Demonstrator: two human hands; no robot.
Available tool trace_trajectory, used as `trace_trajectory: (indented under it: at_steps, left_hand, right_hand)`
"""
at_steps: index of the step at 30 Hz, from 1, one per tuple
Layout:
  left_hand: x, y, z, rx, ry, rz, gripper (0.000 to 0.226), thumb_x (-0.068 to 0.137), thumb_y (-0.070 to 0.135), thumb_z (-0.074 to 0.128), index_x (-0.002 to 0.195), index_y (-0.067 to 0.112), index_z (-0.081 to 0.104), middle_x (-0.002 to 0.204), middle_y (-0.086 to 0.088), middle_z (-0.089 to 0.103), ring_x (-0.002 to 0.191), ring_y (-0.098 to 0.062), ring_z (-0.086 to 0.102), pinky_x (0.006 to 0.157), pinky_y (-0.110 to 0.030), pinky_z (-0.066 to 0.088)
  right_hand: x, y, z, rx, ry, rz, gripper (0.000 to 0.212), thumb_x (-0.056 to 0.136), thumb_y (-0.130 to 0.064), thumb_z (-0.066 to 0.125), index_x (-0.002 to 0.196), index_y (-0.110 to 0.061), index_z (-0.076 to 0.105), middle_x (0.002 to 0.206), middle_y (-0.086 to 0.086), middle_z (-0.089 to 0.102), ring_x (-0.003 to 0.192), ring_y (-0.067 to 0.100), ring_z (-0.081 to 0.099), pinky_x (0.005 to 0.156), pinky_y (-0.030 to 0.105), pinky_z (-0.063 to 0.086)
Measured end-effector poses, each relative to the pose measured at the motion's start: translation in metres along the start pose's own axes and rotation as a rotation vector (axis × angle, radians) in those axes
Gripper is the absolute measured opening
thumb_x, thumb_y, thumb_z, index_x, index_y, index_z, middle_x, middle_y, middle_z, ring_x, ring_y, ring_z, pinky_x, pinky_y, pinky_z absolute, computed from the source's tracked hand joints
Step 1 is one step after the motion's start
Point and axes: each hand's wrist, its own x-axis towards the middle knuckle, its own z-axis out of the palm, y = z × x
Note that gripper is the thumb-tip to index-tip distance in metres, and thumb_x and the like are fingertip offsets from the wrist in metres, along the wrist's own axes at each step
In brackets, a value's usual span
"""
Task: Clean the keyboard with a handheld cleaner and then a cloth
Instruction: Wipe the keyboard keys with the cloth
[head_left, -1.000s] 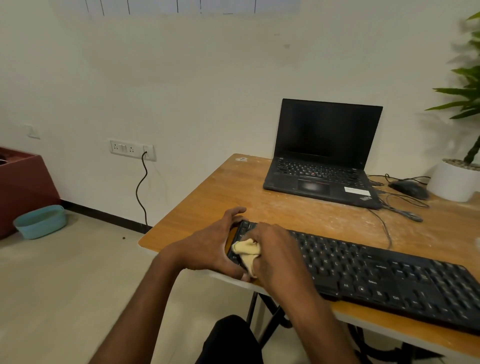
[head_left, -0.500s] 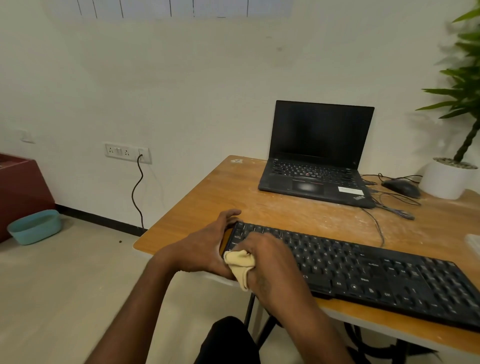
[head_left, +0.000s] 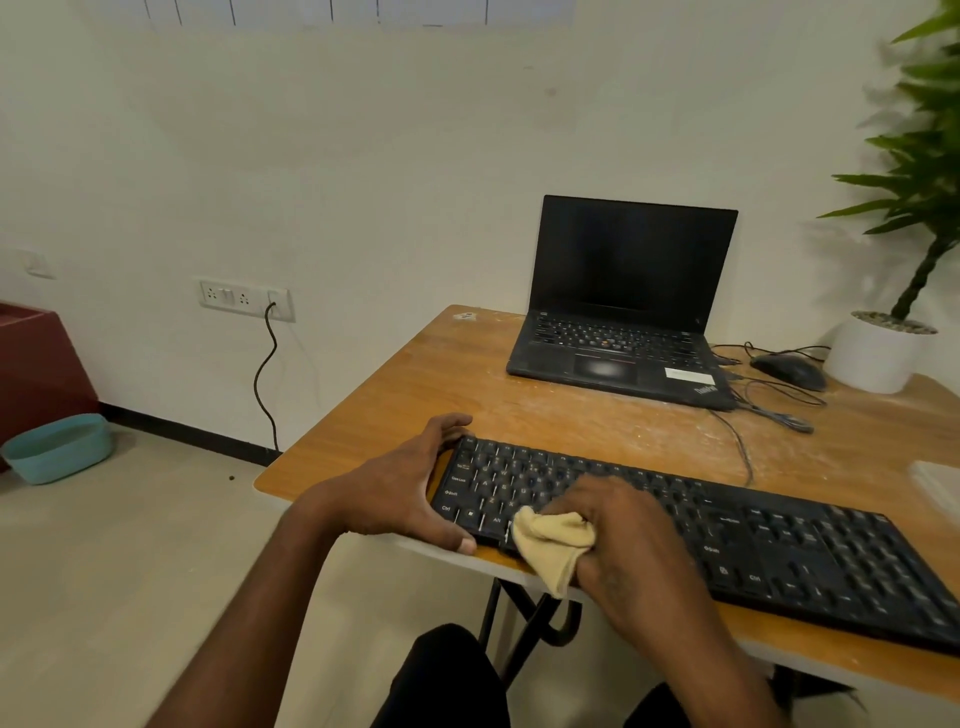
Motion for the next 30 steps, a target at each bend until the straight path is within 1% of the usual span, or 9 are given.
trace_trajectory:
  at_steps: [3, 5, 8, 12, 17, 20, 24, 27, 30]
  left_hand:
    - [-0.001, 0.001, -0.001, 0.015, 0.000, -0.006, 0.133, 0.065, 0.043, 0.101, 0.159, 0.047, 0.008, 0.158, 0.020, 0.030, 0.143, 0.001, 0.039, 0.110, -0.012, 0.042]
    - [-0.001, 0.002, -0.002, 0.015, -0.004, -0.007, 0.133, 0.063, 0.047, 0.101, 0.159, 0.049, 0.008, 0.161, 0.018, 0.030, 0.146, -0.002, 0.038, 0.116, -0.022, 0.043]
    - [-0.001, 0.002, -0.002, 0.006, -0.006, -0.003, 0.134, 0.062, 0.049, 0.101, 0.158, 0.049, 0.008, 0.161, 0.019, 0.031, 0.147, -0.002, 0.038, 0.121, -0.031, 0.041]
    - [0.001, 0.001, -0.002, 0.014, -0.004, 0.000, 0.134, 0.060, 0.051, 0.101, 0.158, 0.050, 0.009, 0.159, 0.020, 0.032, 0.146, -0.001, 0.039, 0.121, -0.030, 0.042]
    - [0.001, 0.001, -0.002, -0.007, -0.015, -0.009, 0.134, 0.060, 0.047, 0.102, 0.158, 0.051, 0.010, 0.159, 0.019, 0.032, 0.145, -0.002, 0.040, 0.118, -0.027, 0.044]
    - [0.001, 0.001, -0.002, 0.002, -0.015, -0.005, 0.133, 0.061, 0.045, 0.102, 0.158, 0.050, 0.010, 0.159, 0.017, 0.033, 0.144, -0.004, 0.042, 0.115, -0.026, 0.047]
    - [0.001, 0.002, -0.003, -0.001, -0.031, -0.005, 0.133, 0.063, 0.044, 0.102, 0.158, 0.048, 0.010, 0.159, 0.019, 0.031, 0.145, -0.002, 0.040, 0.116, -0.026, 0.045]
    - [0.001, 0.000, -0.004, 0.009, -0.038, -0.006, 0.132, 0.063, 0.044, 0.101, 0.158, 0.048, 0.009, 0.158, 0.023, 0.030, 0.145, 0.001, 0.038, 0.117, -0.022, 0.041]
    - [0.001, -0.001, -0.005, 0.015, -0.048, -0.010, 0.132, 0.063, 0.045, 0.101, 0.158, 0.049, 0.009, 0.157, 0.024, 0.030, 0.144, 0.001, 0.037, 0.118, -0.026, 0.041]
  right_hand:
    - [0.004, -0.015, 0.009, 0.012, 0.013, -0.055, 0.037, 0.080, -0.010, 0.078, 0.110, -0.030, 0.074, 0.104, -0.016, 0.062, 0.100, 0.007, 0.050, 0.083, 0.025, 0.044]
    - [0.004, -0.010, 0.007, 0.029, 0.000, -0.040, 0.036, 0.080, -0.008, 0.078, 0.110, -0.029, 0.075, 0.104, -0.014, 0.064, 0.101, 0.007, 0.053, 0.083, 0.024, 0.045]
    - [-0.001, 0.011, -0.005, -0.010, -0.015, 0.028, 0.035, 0.081, -0.008, 0.078, 0.108, -0.030, 0.075, 0.098, -0.017, 0.062, 0.097, 0.005, 0.052, 0.069, 0.014, 0.040]
    - [-0.002, 0.021, -0.007, -0.016, 0.048, 0.139, 0.044, 0.076, -0.001, 0.070, 0.109, -0.030, 0.075, 0.099, -0.013, 0.064, 0.093, 0.006, 0.054, 0.062, 0.012, 0.034]
    - [0.014, -0.004, 0.010, -0.002, 0.110, 0.036, 0.037, 0.080, -0.006, 0.071, 0.107, -0.030, 0.076, 0.099, -0.013, 0.063, 0.094, 0.007, 0.051, 0.072, 0.025, 0.044]
    - [0.027, -0.017, 0.019, -0.008, 0.101, -0.016, 0.037, 0.079, -0.008, 0.071, 0.108, -0.030, 0.075, 0.100, -0.013, 0.062, 0.094, 0.010, 0.049, 0.075, 0.030, 0.047]
    - [0.027, -0.001, 0.011, 0.015, 0.080, 0.027, 0.040, 0.078, -0.004, 0.074, 0.107, -0.031, 0.075, 0.097, -0.015, 0.063, 0.092, 0.008, 0.051, 0.071, 0.026, 0.045]
    - [0.016, 0.024, -0.002, 0.017, 0.139, 0.137, 0.042, 0.076, 0.002, 0.072, 0.107, -0.026, 0.077, 0.091, -0.013, 0.064, 0.088, 0.010, 0.053, 0.066, 0.027, 0.043]
    - [0.017, 0.025, -0.002, -0.006, 0.185, 0.149, 0.038, 0.076, 0.000, 0.073, 0.105, -0.025, 0.078, 0.090, -0.012, 0.065, 0.085, 0.011, 0.054, 0.061, 0.024, 0.040]
